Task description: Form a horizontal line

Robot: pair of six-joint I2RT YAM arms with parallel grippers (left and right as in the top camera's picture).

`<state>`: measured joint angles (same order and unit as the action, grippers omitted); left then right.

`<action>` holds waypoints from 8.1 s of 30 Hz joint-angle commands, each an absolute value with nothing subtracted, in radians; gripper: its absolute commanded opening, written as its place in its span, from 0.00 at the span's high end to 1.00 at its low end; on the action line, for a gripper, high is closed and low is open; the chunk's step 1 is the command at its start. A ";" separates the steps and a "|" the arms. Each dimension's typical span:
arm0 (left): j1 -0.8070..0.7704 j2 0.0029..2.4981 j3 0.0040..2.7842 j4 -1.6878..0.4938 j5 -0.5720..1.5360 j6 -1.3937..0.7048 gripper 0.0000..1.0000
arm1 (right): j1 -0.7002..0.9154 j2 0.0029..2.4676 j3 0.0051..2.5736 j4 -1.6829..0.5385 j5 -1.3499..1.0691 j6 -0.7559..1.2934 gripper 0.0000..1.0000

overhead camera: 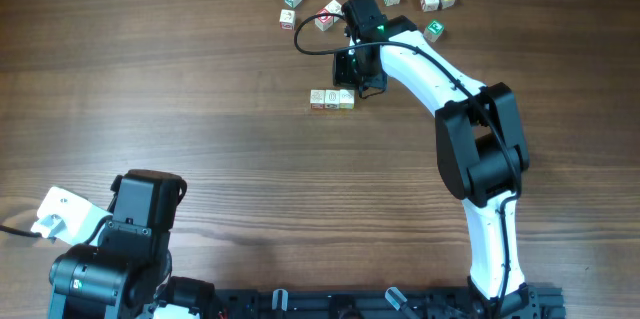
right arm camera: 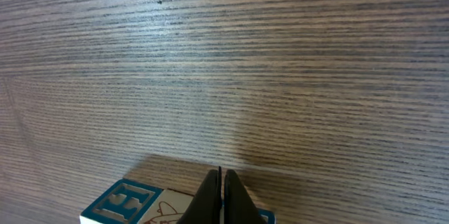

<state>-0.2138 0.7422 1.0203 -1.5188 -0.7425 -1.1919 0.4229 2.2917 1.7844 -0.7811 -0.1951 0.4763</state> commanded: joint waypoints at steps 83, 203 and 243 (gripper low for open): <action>-0.205 0.739 1.018 -1.520 -0.749 -1.213 0.00 | 0.426 2.317 1.779 -0.794 -0.227 0.448 0.95; -0.205 0.739 1.018 -1.520 -0.749 -1.213 0.00 | 0.381 2.280 1.789 -0.936 -0.086 0.673 0.96; -0.205 0.739 1.018 -1.520 -0.749 -1.213 0.00 | 0.164 1.333 1.758 -1.608 0.738 0.764 0.00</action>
<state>-0.2138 0.7422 1.0203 -1.5188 -0.7425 -1.1919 0.1673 1.4506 1.7779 -1.6051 0.6682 0.7746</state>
